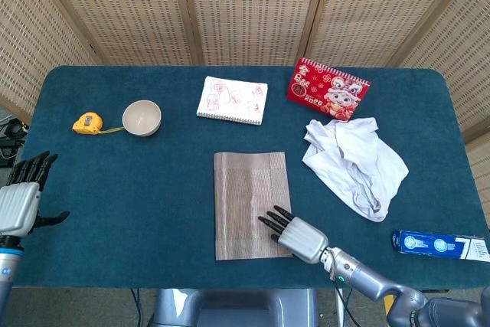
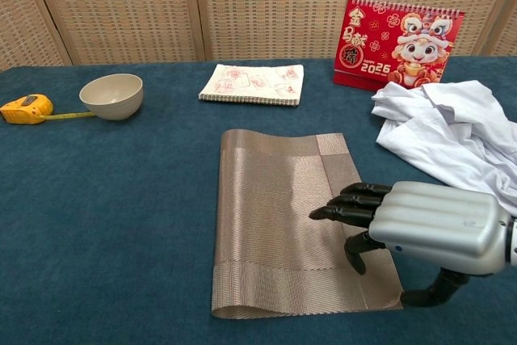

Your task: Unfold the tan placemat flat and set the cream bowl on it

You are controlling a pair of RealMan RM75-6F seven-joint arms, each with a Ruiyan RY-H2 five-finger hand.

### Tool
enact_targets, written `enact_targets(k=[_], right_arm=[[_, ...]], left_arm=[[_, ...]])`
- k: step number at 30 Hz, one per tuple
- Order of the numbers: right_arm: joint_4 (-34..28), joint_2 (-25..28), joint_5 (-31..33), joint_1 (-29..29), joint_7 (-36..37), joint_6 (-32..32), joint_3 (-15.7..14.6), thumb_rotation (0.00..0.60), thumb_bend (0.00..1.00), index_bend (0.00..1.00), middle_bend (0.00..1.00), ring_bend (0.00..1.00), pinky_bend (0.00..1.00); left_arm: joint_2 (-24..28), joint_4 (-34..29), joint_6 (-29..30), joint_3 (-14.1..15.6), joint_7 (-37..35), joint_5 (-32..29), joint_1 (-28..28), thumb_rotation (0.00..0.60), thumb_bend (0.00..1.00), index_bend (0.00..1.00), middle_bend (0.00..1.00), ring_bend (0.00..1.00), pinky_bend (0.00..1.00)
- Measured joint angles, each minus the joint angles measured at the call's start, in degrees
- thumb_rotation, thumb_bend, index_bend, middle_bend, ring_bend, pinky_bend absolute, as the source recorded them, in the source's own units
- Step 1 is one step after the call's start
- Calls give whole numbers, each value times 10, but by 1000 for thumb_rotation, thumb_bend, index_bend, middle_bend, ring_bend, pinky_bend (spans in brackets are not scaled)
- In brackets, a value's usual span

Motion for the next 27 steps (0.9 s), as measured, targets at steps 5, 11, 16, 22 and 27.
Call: enact_targets(k=[5,11,16,22,27], right_arm=[[0,-1,2,1,-1,2,-4,600,433,504,0,0,0],[2,-2,2,3,-3,3,-13,600,521,522,0,0,0],[3,-3,6,4,-5,2,-15,600,558,532,0,0,0],[4,-3,9,6,-9,1,-18,600,566,548,0,0,0],[8,-2,11,6,-14,1,-21,600,586,558,0,0,0]], left_arm=[[0,0,-1,0,0,1,-1,600,0,0,0,0,0],[1,-1,-2,1,-2,2,0,600,0,0,0,0,0],[2,-1,-3,1,-2,4,0,600,0,0,0,0,0],[2,-1,-4,1,-2,5,0,600,0,0,0,0,0],[2,-1,-4,2,-3,6,0,600,0,0,0,0,0]])
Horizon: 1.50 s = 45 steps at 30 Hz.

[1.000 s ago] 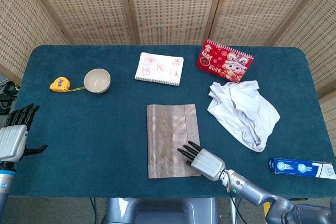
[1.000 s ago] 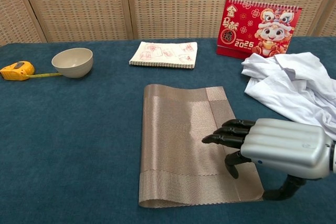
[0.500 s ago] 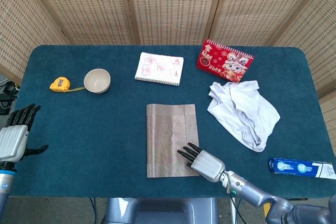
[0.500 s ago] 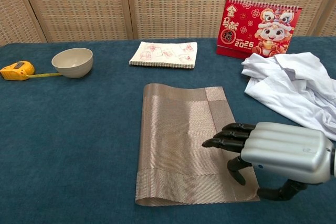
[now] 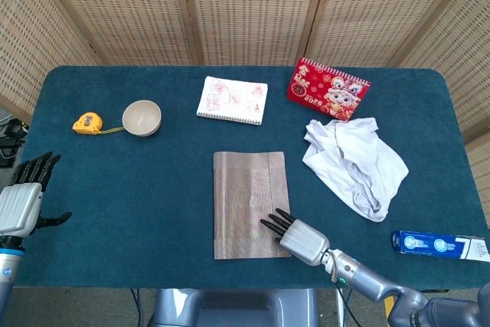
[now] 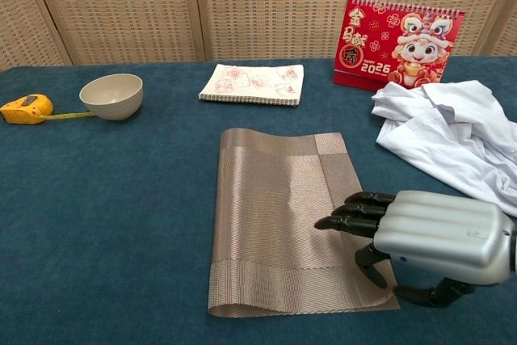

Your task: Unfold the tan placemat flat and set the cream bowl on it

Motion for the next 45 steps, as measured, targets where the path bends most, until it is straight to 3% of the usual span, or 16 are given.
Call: enact_targets(k=[13,24,33,45], right_arm=[[8,-1,3,2,4,4,-5,600,634,656,16,0,0],[-4,7,-13,10,16,31,3,600,637,672,31,0,0],[-76,35,-34,72,-6,21,57,600,637,672,34,0,0],[-123,4,-10,186,-48,-97,138,600,639,674,32,0,0]], left_arm=[[0,0,-2,0,-1,0,-1,600,0,0,0,0,0],[2,-2,-3,0,-5,2,0,600,0,0,0,0,0],[12,-4,-1,2,-28,14,4,600,0,0,0,0,0],[23,2,-13,-1,-63,14,3,600,0,0,0,0,0]])
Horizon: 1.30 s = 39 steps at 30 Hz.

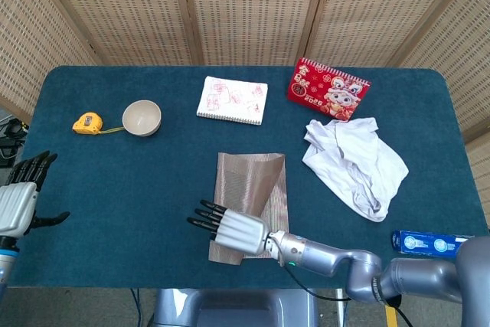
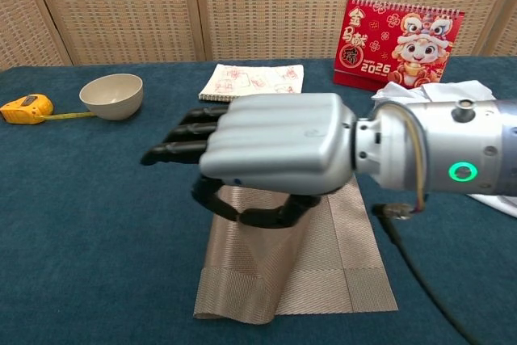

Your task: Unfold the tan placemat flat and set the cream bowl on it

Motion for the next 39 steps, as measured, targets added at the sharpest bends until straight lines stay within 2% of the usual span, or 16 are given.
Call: enact_targets(k=[5,10,21,28,33,35,37,39], right_arm=[[11,-43,26,44,-6,-28,43,600,640,674,33,0,0],[48,-93,65,91,-11,-52,86,600,639,674,36,0,0],[125,-167,93,159,-23,-71,110,600,627,674,39,0,0],[209,-236,104,215,-30,-68,136,600,619,674,39,0,0],[257,-263,109,245,-26,-54,150,600,588,656,36,0,0],[275,-272,110,255,-22,-48,156,600,400,518,17,0,0],[291,-278,113,263,-19,-41,161,600,78,175,0,0,0],[304,-282,114,267,-19,-35,163,600,0,15,0,0,0]], left_arm=[[5,6,-13,-3,-16,-6,-4,600,0,0,0,0,0],[8,15,-31,-4,-30,-11,-10,600,0,0,0,0,0],[13,29,-51,-10,-55,-23,-19,600,0,0,0,0,0],[14,36,-58,-12,-62,-31,-21,600,0,0,0,0,0],[14,42,-68,-12,-67,-36,-24,600,0,0,0,0,0],[14,44,-72,-12,-68,-39,-26,600,0,0,0,0,0],[14,46,-75,-12,-69,-39,-27,600,0,0,0,0,0],[14,48,-77,-12,-69,-39,-29,600,0,0,0,0,0]])
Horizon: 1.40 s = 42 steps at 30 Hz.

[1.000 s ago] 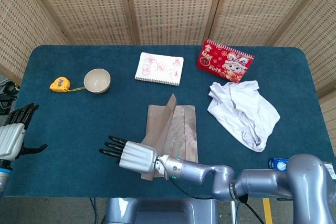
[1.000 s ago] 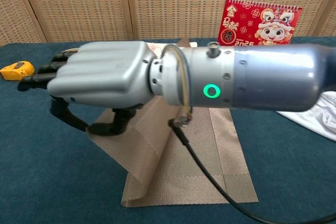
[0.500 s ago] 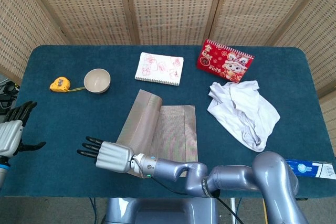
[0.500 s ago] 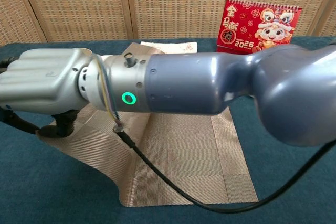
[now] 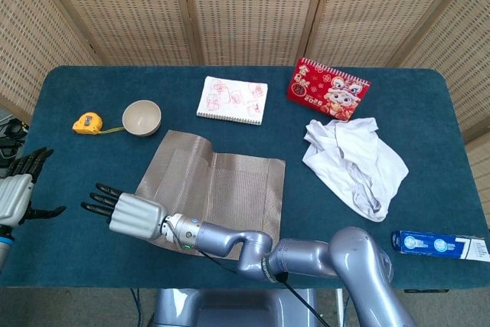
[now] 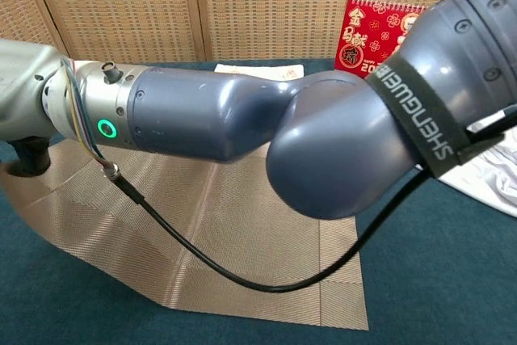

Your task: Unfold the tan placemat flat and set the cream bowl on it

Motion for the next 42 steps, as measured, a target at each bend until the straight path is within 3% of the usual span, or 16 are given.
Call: enact_targets(k=[9,18,20,22,25,33,42], right_arm=[[-12,25,13,-14,-20,27,-11,600,0,0,0,0,0],[-126,134,27,-86,-61,61,-50,600,0,18,0,0,0],[-151,162,44,-114,-72,63,-69,600,65,54,0,0,0],[-175,191,64,-137,-82,60,-90,600,277,95,0,0,0],[-223,237,89,-171,-100,52,-129,600,416,110,0,0,0],[-302,305,116,-235,-121,43,-218,600,384,214,0,0,0],[-331,326,40,-291,-88,63,-305,600,384,260,0,0,0]], left_arm=[[-4,-2,-4,2,11,-1,-4,600,0,0,0,0,0],[-14,-9,4,8,36,4,-5,600,0,0,0,0,0],[-15,-11,5,9,39,7,-5,600,0,0,0,0,0],[-16,-15,7,12,45,10,-5,600,0,0,0,0,0],[-17,-20,10,14,53,14,-4,600,0,0,0,0,0],[-20,-26,17,19,64,19,-2,600,0,0,0,0,0],[-24,-27,20,23,75,23,-1,600,0,0,0,0,0]])
